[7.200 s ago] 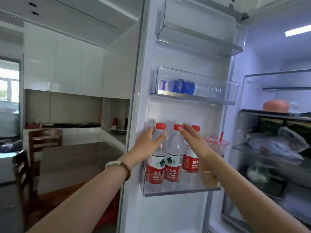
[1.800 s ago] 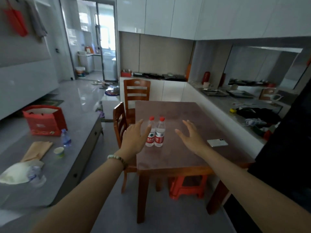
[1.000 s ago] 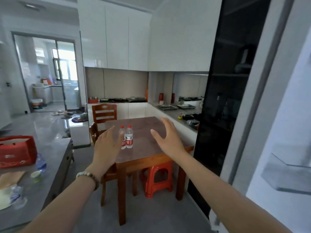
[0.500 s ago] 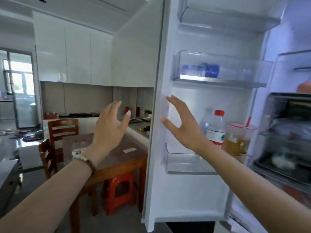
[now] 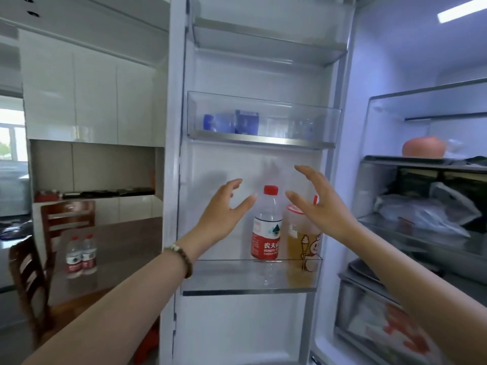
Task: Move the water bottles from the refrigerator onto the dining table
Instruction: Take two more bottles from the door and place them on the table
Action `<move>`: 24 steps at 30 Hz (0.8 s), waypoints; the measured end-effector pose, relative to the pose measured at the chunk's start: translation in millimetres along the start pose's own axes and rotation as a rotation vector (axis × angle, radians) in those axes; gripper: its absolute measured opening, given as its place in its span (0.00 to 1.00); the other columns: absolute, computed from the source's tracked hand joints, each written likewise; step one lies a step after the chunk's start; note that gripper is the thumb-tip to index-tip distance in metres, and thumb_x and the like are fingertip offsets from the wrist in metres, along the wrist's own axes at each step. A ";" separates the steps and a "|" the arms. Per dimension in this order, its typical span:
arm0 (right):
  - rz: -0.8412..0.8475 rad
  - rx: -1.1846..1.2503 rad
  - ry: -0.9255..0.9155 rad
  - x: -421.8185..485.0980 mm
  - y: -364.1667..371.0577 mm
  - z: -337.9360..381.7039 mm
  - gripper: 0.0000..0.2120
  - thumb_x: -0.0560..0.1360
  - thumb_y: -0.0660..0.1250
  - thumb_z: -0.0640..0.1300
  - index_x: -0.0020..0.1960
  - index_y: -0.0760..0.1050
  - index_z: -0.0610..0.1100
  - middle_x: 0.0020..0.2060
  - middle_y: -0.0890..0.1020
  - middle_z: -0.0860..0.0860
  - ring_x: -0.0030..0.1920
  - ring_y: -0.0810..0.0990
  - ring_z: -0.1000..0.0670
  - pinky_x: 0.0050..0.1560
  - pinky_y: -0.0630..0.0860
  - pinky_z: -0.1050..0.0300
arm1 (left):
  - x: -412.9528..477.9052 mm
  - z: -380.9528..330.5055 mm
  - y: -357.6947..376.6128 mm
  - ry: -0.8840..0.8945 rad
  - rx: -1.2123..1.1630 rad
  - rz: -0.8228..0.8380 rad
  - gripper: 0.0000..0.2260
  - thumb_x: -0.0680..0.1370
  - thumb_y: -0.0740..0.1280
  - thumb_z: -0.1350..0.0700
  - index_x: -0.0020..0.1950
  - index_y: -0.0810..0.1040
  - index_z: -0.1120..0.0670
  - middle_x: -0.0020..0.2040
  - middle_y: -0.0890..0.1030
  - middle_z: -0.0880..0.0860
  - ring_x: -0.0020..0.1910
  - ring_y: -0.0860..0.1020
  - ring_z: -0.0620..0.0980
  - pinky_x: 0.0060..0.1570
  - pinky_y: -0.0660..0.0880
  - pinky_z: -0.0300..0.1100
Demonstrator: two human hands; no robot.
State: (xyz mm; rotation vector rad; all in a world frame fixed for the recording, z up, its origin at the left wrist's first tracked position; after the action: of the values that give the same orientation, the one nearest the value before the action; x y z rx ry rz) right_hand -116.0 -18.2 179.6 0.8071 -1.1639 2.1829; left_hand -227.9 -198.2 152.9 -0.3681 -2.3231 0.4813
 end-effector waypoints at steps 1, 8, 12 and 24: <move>-0.005 -0.005 0.008 2.3 -0.8 -6.1 0.29 0.75 0.65 0.54 0.73 0.59 0.55 0.74 0.62 0.55 0.72 0.62 0.53 0.64 0.60 0.59 | 4.6 0.4 9.3 -0.081 -0.119 0.036 0.27 0.76 0.63 0.42 0.73 0.62 0.49 0.72 0.66 0.49 0.68 0.67 0.47 0.59 0.64 0.39; -0.006 -0.005 -0.026 17.9 -2.4 -24.0 0.27 0.75 0.65 0.55 0.71 0.62 0.54 0.72 0.65 0.56 0.68 0.64 0.57 0.65 0.59 0.61 | 25.0 21.6 51.5 -0.204 -0.209 0.168 0.31 0.74 0.67 0.44 0.73 0.62 0.52 0.71 0.68 0.52 0.59 0.71 0.46 0.53 0.67 0.38; 0.033 -0.023 -0.082 22.7 1.8 -30.4 0.26 0.75 0.65 0.55 0.70 0.63 0.56 0.72 0.64 0.58 0.66 0.62 0.61 0.65 0.60 0.61 | 32.2 29.0 66.7 -0.206 -0.258 0.230 0.26 0.73 0.70 0.47 0.68 0.67 0.52 0.64 0.75 0.52 0.55 0.76 0.46 0.50 0.74 0.38; -0.015 0.056 -0.194 42.3 -20.1 -28.0 0.21 0.71 0.67 0.58 0.62 0.66 0.62 0.56 0.69 0.68 0.56 0.69 0.69 0.58 0.67 0.64 | 34.3 22.1 49.2 -0.079 -0.234 0.051 0.18 0.69 0.74 0.49 0.56 0.76 0.46 0.51 0.82 0.42 0.50 0.81 0.43 0.49 0.78 0.39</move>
State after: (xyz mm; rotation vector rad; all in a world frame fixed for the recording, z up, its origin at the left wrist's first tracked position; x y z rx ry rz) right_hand -137.9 22.8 208.0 1.0679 -1.1888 2.1711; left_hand -261.4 -146.1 137.1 -0.5290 -2.4583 0.2522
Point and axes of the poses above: each hand's wrist, its own x-axis towards the middle knuckle, its own y-axis out of the palm, z = x × y, the point moved 1 cm from there along x, towards the middle knuckle
